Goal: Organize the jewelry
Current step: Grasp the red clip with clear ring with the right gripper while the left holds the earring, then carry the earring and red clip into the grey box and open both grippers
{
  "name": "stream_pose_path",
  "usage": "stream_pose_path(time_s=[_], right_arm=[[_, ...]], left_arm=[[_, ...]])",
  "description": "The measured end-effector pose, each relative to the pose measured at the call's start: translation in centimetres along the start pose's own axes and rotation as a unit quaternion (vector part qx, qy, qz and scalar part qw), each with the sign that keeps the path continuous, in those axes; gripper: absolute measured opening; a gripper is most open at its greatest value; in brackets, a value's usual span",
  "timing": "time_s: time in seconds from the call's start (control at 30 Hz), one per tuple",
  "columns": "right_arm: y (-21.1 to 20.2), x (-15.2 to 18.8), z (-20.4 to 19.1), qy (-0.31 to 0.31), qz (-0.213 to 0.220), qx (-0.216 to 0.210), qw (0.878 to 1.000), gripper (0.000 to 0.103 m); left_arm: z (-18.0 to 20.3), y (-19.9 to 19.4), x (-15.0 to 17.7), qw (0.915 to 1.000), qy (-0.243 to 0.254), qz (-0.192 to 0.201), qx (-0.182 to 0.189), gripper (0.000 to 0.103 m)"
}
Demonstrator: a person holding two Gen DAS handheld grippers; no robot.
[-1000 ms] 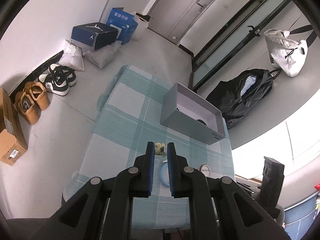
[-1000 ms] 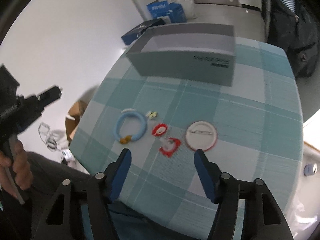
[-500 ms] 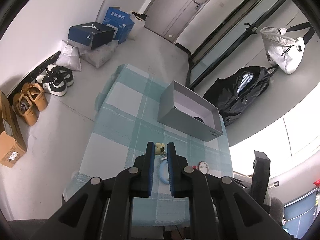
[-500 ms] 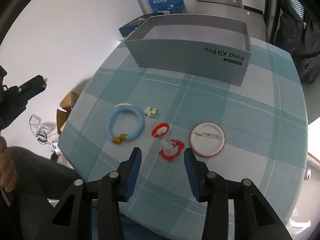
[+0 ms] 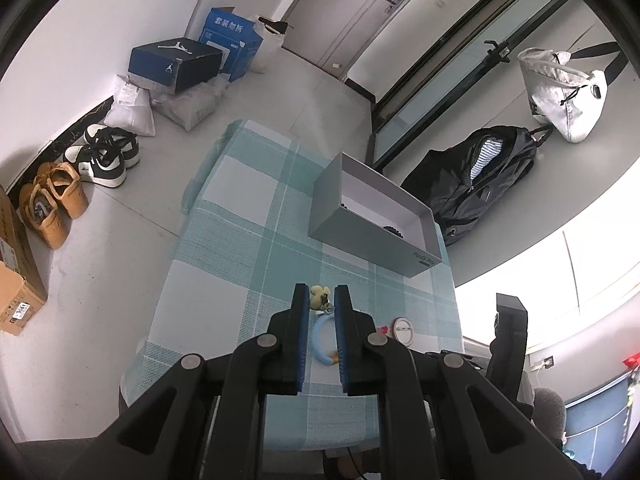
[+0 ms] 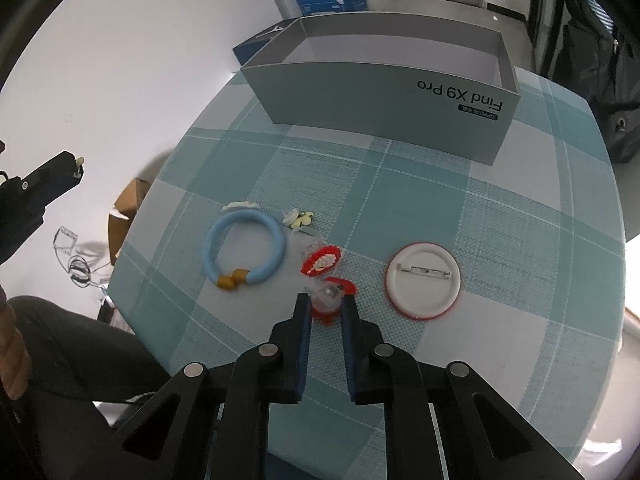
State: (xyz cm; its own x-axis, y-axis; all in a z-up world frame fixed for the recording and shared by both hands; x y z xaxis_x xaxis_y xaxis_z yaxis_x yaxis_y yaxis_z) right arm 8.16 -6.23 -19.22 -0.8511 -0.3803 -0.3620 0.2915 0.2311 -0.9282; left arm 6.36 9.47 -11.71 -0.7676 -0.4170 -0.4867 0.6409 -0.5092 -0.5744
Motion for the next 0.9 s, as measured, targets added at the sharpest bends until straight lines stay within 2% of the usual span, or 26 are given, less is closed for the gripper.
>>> stream_pose_path(time_s=[0.43,0.6,0.67,0.77,0.9], right_arm=[[-2.5,-0.8,1.5,0.035,0.037,-0.019,0.999,0.014],[-4.6,-1.7,1.9,0.047,0.066,-0.039,0.996,0.014],[-5.3,-2.2,1.6,0.048,0.078,-0.045,0.995,0.014],[-6.7,-3.1,1.5,0.050,0.099,-0.059,0.992,0.014],[-8.5,-4.9,1.4,0.058,0.123,-0.081,0.987,0.014]], left_arm=[[0.8,1.2,0.6,0.9998,0.011,-0.012,-0.008,0.008],[1.9,0.7,-0.2,0.9994,0.029,0.009,-0.014,0.008],[2.6,0.7,-0.6,0.9995,0.031,0.011,-0.003,0.008],[3.5,1.3,-1.0,0.9990,0.043,0.007,-0.008,0.008],[6.1,0.8,-2.6,0.9969,0.072,0.029,0.017,0.008]])
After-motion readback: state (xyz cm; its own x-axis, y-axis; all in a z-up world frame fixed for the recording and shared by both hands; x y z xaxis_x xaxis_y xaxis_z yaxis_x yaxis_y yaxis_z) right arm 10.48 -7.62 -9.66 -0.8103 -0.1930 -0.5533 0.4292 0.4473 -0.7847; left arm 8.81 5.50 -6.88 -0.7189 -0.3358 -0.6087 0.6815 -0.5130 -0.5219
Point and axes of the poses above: each gripper's, at about its wrist camera, not at the fingertips, and y roughly the way its jaws point, z to its right, x to its underside, the point moved 9 cm from there along y, roughly the way its jaws point, and after that the axes turned 10 degrees about x, right-handed, at the moved point
